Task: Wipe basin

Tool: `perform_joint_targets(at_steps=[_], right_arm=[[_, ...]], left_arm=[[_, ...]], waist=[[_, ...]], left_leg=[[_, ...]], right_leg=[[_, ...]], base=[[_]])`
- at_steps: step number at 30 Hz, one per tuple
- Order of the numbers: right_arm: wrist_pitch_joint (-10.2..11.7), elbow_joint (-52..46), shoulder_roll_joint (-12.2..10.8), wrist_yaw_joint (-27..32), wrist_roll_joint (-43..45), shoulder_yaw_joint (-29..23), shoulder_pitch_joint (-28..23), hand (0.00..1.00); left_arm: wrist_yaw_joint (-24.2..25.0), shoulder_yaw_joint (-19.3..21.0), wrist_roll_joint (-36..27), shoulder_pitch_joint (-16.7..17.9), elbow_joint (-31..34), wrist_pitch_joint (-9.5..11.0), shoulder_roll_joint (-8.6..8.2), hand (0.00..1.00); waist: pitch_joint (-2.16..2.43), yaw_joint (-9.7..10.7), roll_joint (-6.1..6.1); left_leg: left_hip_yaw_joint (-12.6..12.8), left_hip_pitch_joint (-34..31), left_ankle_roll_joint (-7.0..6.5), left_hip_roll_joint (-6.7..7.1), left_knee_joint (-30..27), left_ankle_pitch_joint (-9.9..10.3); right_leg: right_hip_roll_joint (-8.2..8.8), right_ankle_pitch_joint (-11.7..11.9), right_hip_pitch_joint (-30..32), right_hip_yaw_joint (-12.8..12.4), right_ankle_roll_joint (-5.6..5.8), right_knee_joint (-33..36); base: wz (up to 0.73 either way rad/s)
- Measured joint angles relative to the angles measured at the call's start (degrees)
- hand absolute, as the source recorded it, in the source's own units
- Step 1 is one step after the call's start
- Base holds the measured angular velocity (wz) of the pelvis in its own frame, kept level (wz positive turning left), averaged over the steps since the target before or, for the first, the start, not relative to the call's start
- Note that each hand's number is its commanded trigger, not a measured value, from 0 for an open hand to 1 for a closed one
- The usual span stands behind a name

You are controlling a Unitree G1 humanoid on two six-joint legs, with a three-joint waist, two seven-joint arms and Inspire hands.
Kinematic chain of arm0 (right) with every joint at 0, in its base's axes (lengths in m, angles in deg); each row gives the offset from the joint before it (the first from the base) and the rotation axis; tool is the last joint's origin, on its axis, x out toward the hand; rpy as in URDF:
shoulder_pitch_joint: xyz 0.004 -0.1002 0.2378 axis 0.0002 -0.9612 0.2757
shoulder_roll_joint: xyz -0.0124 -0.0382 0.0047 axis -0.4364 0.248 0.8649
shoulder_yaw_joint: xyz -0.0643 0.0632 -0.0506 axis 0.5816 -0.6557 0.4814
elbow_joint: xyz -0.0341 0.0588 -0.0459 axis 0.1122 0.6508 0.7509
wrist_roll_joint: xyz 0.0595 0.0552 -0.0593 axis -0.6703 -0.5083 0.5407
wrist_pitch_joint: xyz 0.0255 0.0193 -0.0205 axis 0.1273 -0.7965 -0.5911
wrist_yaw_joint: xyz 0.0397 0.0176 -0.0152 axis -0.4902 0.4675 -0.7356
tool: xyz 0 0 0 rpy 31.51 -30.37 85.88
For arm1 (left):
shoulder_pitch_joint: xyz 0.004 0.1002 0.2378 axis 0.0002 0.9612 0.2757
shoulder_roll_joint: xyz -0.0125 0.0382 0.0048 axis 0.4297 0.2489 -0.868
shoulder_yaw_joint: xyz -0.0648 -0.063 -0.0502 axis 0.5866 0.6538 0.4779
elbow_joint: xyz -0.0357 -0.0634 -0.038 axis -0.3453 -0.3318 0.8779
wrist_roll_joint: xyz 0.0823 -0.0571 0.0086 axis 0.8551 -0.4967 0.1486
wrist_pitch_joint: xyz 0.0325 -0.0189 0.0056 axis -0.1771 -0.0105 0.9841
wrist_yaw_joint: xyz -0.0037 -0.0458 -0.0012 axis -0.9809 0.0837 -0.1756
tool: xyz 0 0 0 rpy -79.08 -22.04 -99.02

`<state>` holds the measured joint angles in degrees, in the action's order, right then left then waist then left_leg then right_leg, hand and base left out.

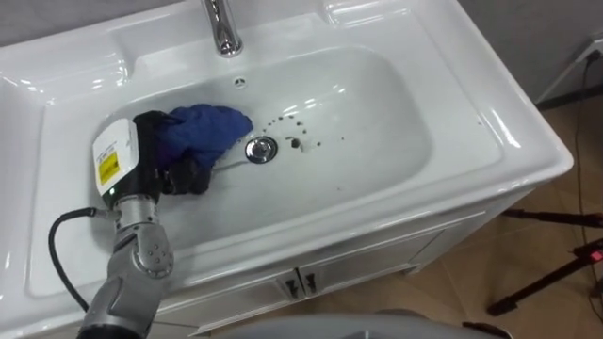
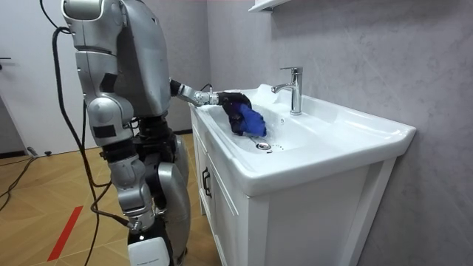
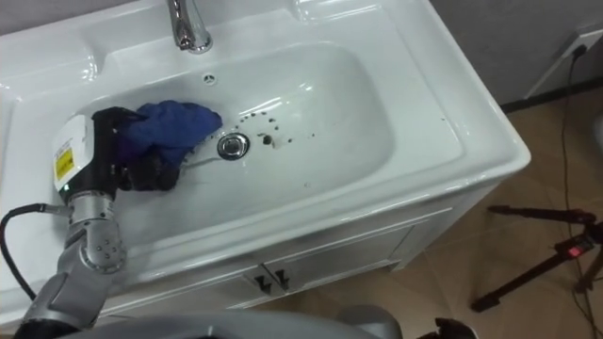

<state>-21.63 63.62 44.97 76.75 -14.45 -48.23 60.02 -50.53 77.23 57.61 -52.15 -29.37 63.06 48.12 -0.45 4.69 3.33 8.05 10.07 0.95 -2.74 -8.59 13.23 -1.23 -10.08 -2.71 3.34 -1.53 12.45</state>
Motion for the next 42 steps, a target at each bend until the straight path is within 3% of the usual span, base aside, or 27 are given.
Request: perform_joint_targets(at_steps=[2,4,6,14,24,42], right_arm=[[-0.22,-0.04,0.24,-0.11,0.52,-0.01,-0.21,0.0],[-1.36,-0.7,0.69,-0.51,1.01,0.0,-0.66,0.0],[-1.88,-1.6,0.91,-0.74,1.01,0.02,-1.19,0.0],[-4.41,-2.65,0.93,-1.12,1.02,-0.03,-2.82,0.0],[-8.18,-2.78,0.93,-1.32,3.21,-0.12,-2.78,0.0],[-8.1,-3.66,0.98,-1.23,3.15,-0.15,-2.73,0.0]], left_arm=[[0.44,0.13,1.46,-0.58,-2.07,-0.4,0.13,1.0],[0.98,0.2,2.64,-0.66,-4.2,-1.71,0.07,1.0],[1.25,0.24,2.64,-0.67,-4.7,-2.56,0.07,1.0],[3.98,0.42,5.12,-1.26,-7.0,-5.54,0.04,1.0],[5.59,0.64,7.55,-2.86,-9.45,-6.67,-0.13,1.0],[7.86,0.89,1.83,-4.76,-13.18,-6.68,-0.74,1.0]], waist=[[0.03,0.0,-0.04],[0.59,-0.03,0.65],[0.68,-0.06,0.79],[0.56,-0.05,0.48],[0.59,-0.07,0.43],[0.73,0.3,1.11]], left_leg=[[0.02,0.03,0.0,0.04,0.0,0.0],[0.63,0.32,0.0,0.06,0.0,0.0],[0.78,0.54,0.0,0.04,0.01,0.0],[1.09,1.73,0.0,0.06,0.18,0.0],[1.18,1.65,0.0,0.13,0.3,0.0],[1.23,2.2,0.0,0.1,0.3,0.0]], right_leg=[[0.0,0.05,-0.22,-0.01,0.09,-0.7],[0.02,0.07,-0.28,-0.22,0.12,-0.66],[0.01,0.07,-0.35,-0.23,0.12,-0.58],[-0.06,0.05,-1.95,-0.7,0.13,-0.95],[-0.22,0.03,-1.14,-1.38,0.19,-0.79],[-0.19,0.03,-1.54,-1.5,0.21,-0.56]], base=[[0.0],[-0.09],[-0.03],[-0.04],[-0.02],[0.0]])
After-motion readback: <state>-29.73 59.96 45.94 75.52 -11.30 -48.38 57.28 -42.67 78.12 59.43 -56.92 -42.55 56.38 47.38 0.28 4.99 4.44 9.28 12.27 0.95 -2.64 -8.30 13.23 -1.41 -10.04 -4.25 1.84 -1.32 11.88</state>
